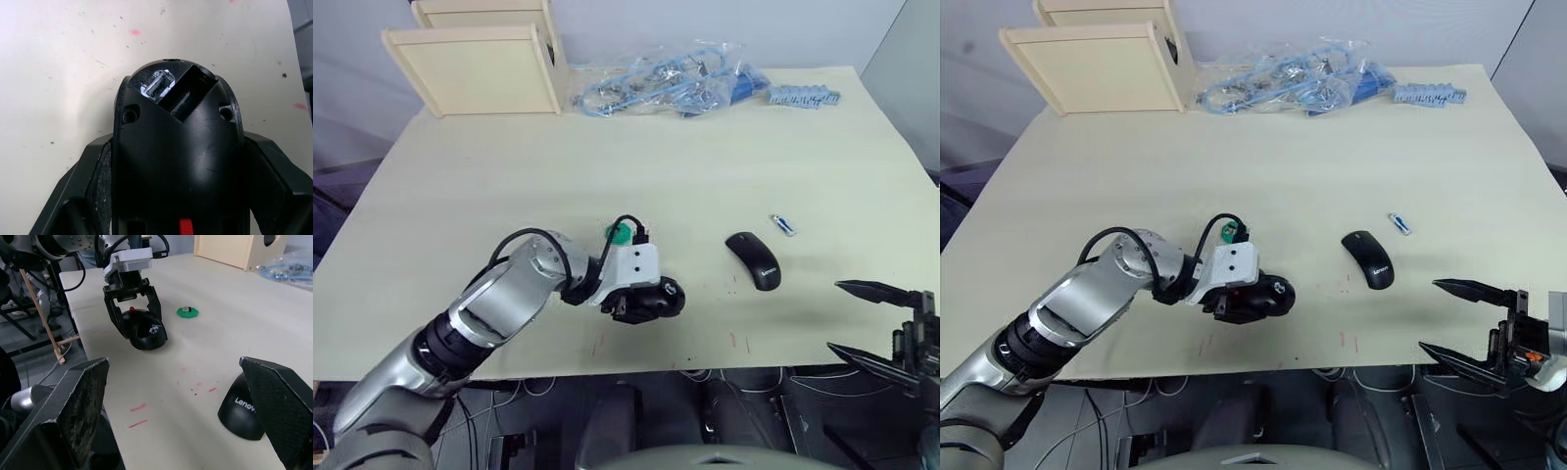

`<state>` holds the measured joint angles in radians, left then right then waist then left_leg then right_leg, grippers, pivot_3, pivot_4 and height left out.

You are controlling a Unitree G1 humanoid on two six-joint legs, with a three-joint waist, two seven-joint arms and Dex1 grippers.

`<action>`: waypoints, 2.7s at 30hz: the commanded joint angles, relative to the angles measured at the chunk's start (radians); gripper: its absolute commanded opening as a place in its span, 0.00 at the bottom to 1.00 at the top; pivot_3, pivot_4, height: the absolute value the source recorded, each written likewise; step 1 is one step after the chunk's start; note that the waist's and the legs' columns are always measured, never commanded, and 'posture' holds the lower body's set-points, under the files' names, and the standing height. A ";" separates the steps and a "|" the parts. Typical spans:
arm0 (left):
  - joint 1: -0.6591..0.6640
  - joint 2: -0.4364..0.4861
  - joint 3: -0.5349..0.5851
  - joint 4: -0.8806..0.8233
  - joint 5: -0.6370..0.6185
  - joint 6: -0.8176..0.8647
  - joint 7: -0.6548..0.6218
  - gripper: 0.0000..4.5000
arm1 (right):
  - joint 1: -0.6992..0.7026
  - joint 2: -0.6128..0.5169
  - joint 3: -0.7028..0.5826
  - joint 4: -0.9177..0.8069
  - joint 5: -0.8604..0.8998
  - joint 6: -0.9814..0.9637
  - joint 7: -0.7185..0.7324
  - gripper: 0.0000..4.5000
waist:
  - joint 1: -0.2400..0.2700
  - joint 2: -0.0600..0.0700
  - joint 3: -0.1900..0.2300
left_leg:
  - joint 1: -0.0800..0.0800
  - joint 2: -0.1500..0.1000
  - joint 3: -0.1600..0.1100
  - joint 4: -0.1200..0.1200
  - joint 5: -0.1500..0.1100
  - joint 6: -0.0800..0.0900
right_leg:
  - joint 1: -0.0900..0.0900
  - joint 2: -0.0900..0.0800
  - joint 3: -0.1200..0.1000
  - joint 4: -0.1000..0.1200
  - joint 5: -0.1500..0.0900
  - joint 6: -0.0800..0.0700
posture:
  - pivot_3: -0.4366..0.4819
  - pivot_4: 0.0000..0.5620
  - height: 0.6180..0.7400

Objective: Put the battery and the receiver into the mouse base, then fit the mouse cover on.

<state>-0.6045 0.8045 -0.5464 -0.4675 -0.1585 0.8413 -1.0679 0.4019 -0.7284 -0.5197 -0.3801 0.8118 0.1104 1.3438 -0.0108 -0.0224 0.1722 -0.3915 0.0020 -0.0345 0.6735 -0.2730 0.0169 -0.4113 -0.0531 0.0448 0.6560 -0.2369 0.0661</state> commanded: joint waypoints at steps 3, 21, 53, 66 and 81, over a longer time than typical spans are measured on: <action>-0.017 -0.047 -0.040 -0.010 0.031 -0.002 0.017 0.66 | -0.001 -0.026 -0.039 -0.028 0.014 0.025 -0.007 1.00 | 0.000 0.000 0.000 | 0.000 0.000 0.000 0.000 0.000 0.000 | 0.000 0.000 0.000 0.000 0.000 0.000 | 0.48 0.27 1.00; 0.028 -0.058 -0.122 -0.052 0.077 0.074 0.056 0.66 | -0.157 -0.106 0.065 -0.025 -0.230 0.319 -0.493 1.00 | -0.001 0.001 -0.001 | 0.000 0.000 0.000 0.000 0.000 0.000 | 0.000 0.000 0.000 0.000 0.000 0.000 | 0.48 0.27 1.00; 0.056 -0.086 -0.113 -0.071 0.077 0.123 0.111 0.66 | -0.745 0.076 0.418 0.458 -0.506 0.448 -0.737 0.38 | 0.000 0.002 -0.002 | -0.002 -0.001 -0.001 0.001 0.000 0.000 | -0.001 -0.001 -0.001 -0.001 0.000 0.000 | 0.48 0.27 1.00; 0.062 -0.082 -0.111 -0.075 0.076 0.124 0.113 0.66 | -0.681 -0.013 0.352 0.213 -0.429 0.559 -0.671 0.01 | 0.001 0.003 -0.002 | -0.003 -0.001 -0.001 0.001 0.000 0.000 | -0.001 -0.001 -0.001 -0.001 0.000 0.000 | 0.48 0.27 1.00; 0.062 -0.060 -0.111 -0.082 0.084 0.106 0.105 0.66 | -0.589 -0.169 0.170 -0.481 0.171 1.302 -0.696 0.01 | -0.001 0.003 -0.002 | -0.003 -0.001 -0.003 0.001 0.000 0.000 | 0.000 -0.001 -0.002 -0.001 0.000 0.000 | 0.48 0.27 1.00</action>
<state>-0.5532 0.7284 -0.6327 -0.5389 -0.0820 0.9430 -0.9566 -0.1650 -0.9145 -0.3197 -0.8239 0.9074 1.3494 0.6808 -0.0113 -0.0194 0.1699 -0.3941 0.0015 -0.0371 0.6745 -0.2731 0.0171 -0.4117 -0.0538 0.0427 0.6552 -0.2369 0.0664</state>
